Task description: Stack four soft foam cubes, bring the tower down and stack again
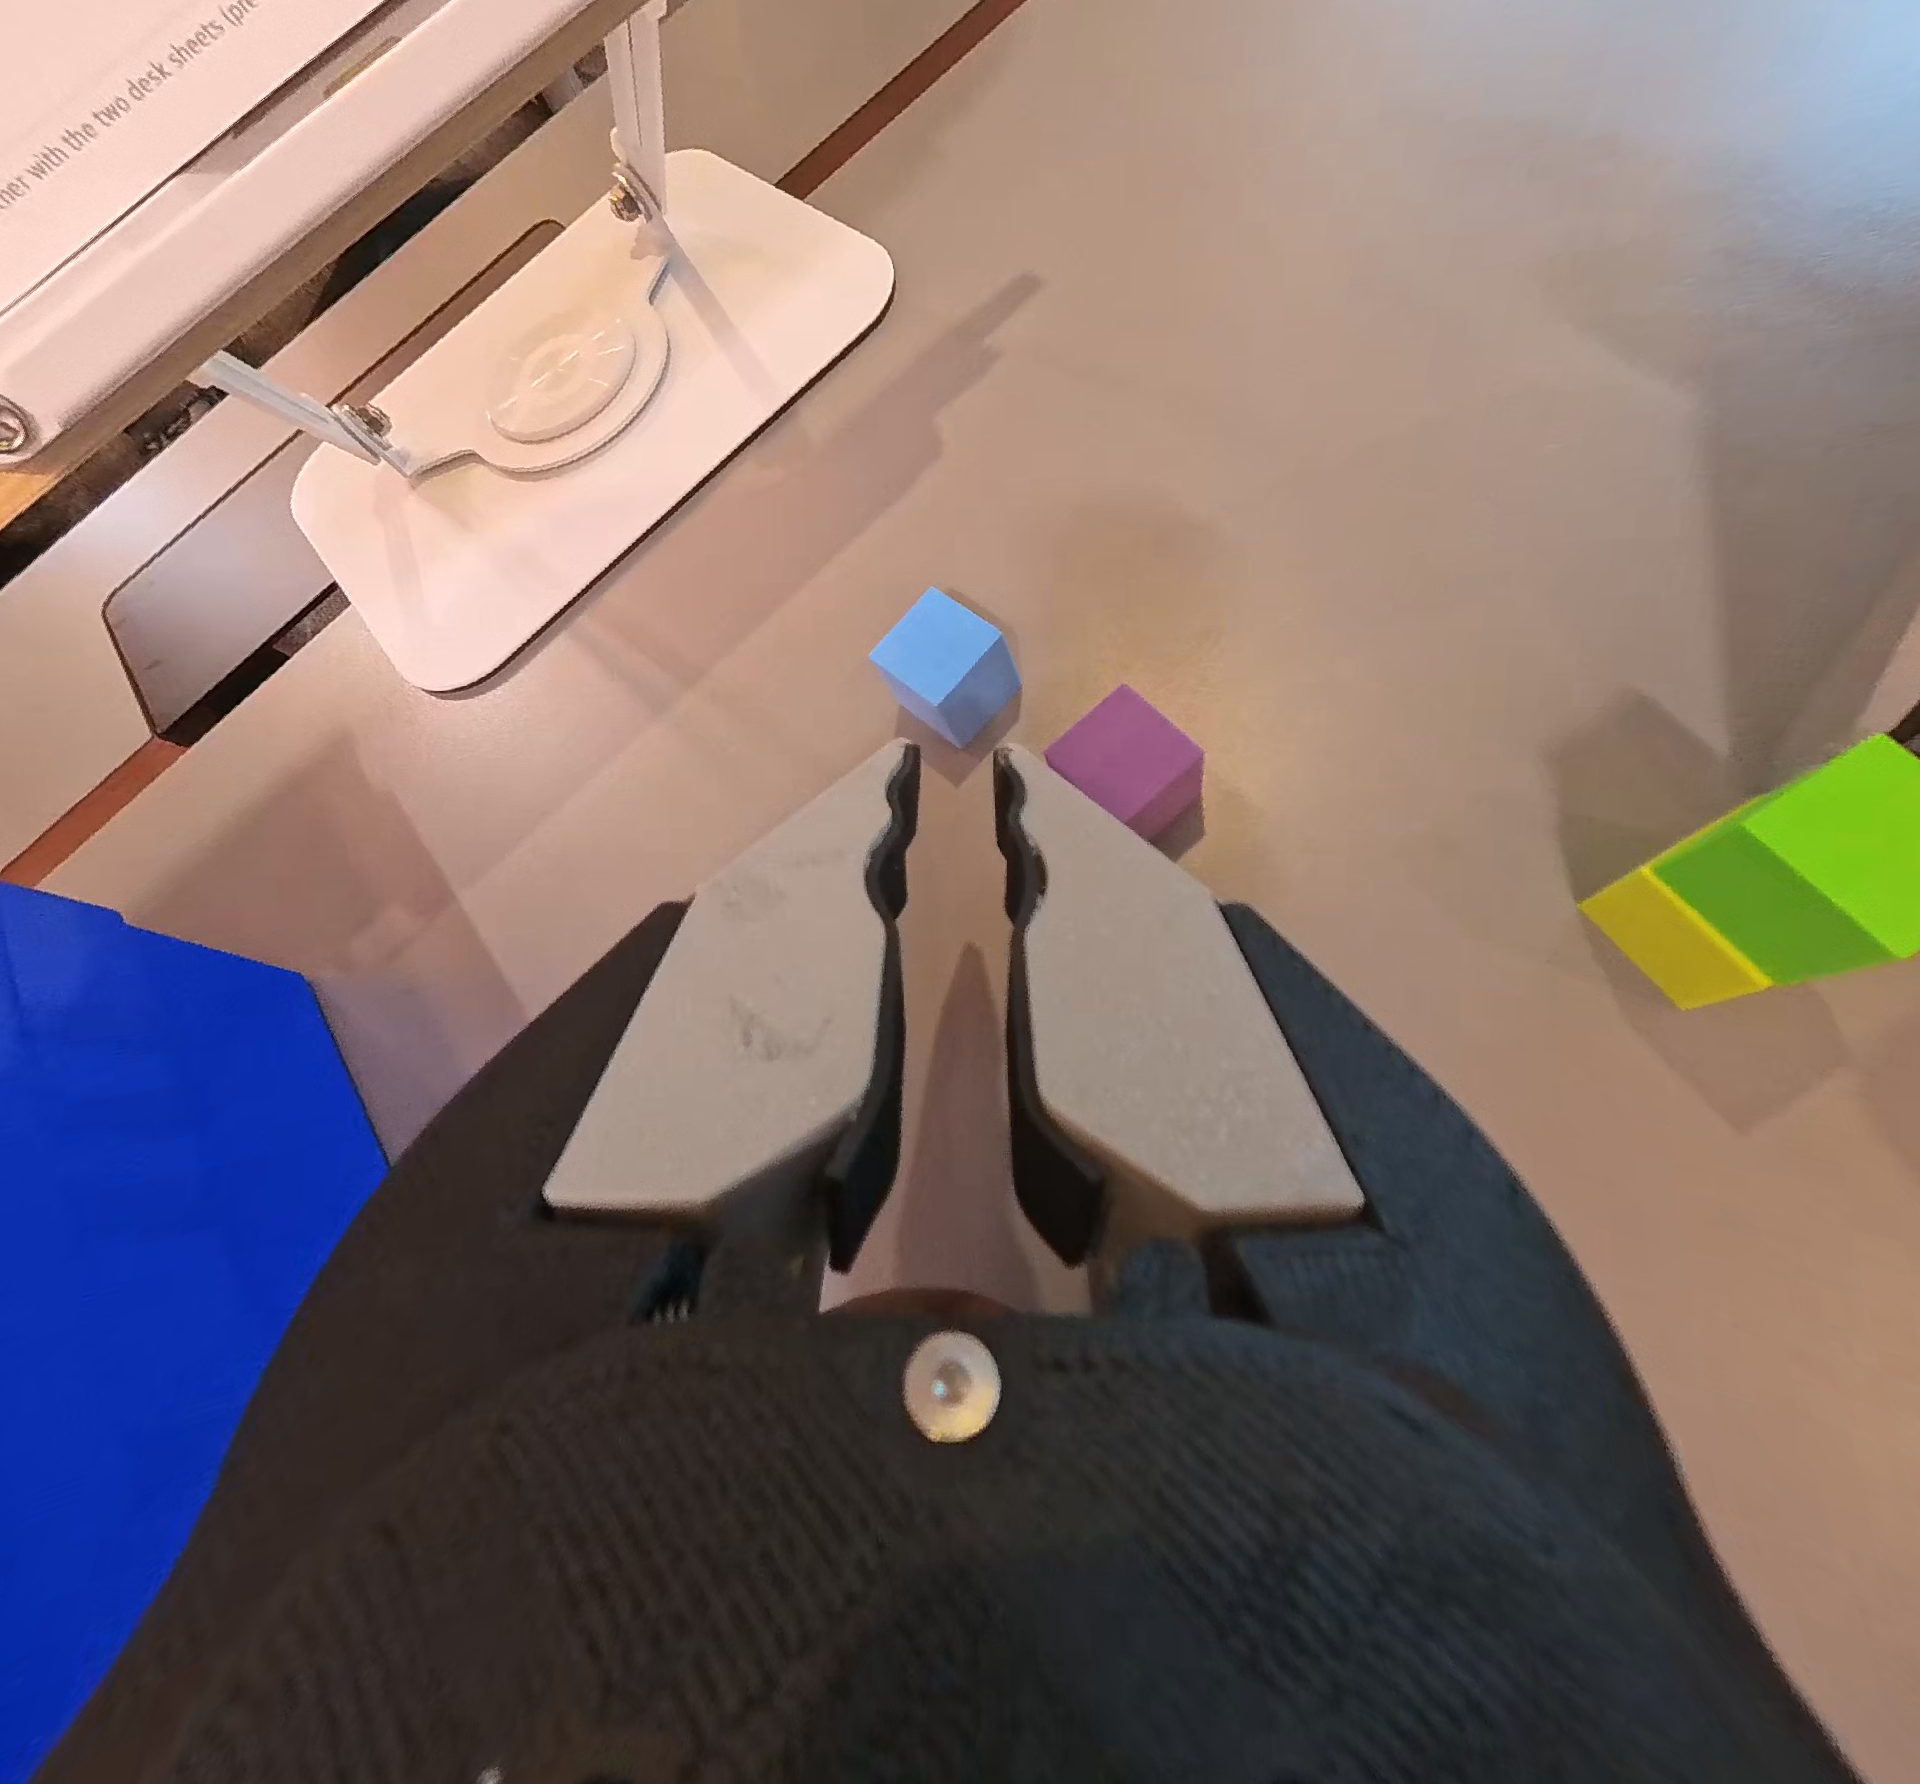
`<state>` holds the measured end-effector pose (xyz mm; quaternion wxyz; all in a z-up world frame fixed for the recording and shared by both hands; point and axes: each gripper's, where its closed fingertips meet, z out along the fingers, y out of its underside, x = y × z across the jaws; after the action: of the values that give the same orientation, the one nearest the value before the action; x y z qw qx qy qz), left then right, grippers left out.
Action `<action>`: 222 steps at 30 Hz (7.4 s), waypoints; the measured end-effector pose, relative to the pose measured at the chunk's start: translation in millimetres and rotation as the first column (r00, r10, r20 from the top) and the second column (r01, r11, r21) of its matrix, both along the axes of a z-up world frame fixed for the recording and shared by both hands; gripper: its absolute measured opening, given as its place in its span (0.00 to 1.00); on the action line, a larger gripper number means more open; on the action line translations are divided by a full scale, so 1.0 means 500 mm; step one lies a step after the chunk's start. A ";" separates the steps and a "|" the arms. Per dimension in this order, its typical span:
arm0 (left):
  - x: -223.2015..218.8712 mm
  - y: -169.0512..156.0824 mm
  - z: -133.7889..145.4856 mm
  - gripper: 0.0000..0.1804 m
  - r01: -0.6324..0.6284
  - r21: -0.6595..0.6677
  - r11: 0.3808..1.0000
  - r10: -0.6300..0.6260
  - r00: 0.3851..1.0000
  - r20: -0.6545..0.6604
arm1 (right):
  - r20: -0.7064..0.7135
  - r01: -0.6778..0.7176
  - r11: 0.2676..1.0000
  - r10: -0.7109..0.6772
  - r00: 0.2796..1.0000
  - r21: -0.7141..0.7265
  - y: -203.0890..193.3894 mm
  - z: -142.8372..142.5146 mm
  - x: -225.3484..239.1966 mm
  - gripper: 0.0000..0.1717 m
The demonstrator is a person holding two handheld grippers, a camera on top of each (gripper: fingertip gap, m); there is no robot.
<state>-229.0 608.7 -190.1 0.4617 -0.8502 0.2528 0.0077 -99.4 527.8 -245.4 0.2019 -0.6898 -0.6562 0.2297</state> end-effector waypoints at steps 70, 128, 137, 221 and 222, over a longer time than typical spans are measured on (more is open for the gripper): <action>0.099 -0.032 0.062 0.17 0.343 0.200 0.918 -0.326 0.939 -0.113 | -0.450 0.128 0.987 -0.158 0.879 -0.098 0.067 0.163 -0.007 0.06; 0.275 -0.140 0.123 0.17 0.601 0.378 0.704 -0.425 0.784 -0.453 | -0.654 0.032 0.972 -0.180 0.735 -0.232 0.012 0.249 -0.050 0.14; 0.275 -0.136 0.117 0.17 0.590 0.376 0.715 -0.430 0.795 -0.429 | -0.642 0.049 0.969 -0.197 0.741 -0.241 0.018 0.242 -0.051 0.14; 0.266 -0.129 0.116 0.20 0.599 0.387 0.701 -0.383 0.774 -0.505 | -0.668 -0.012 0.946 -0.220 0.711 -0.325 0.009 0.256 -0.046 0.08; 0.266 -0.129 0.116 0.20 0.599 0.386 0.701 -0.382 0.773 -0.506 | -0.667 -0.012 0.946 -0.221 0.711 -0.325 0.009 0.256 -0.047 0.08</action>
<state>-96.1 544.3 -132.1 0.6010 -0.5690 0.5487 0.1188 -122.7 532.5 -117.3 0.3371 -0.6117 -0.4476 0.5584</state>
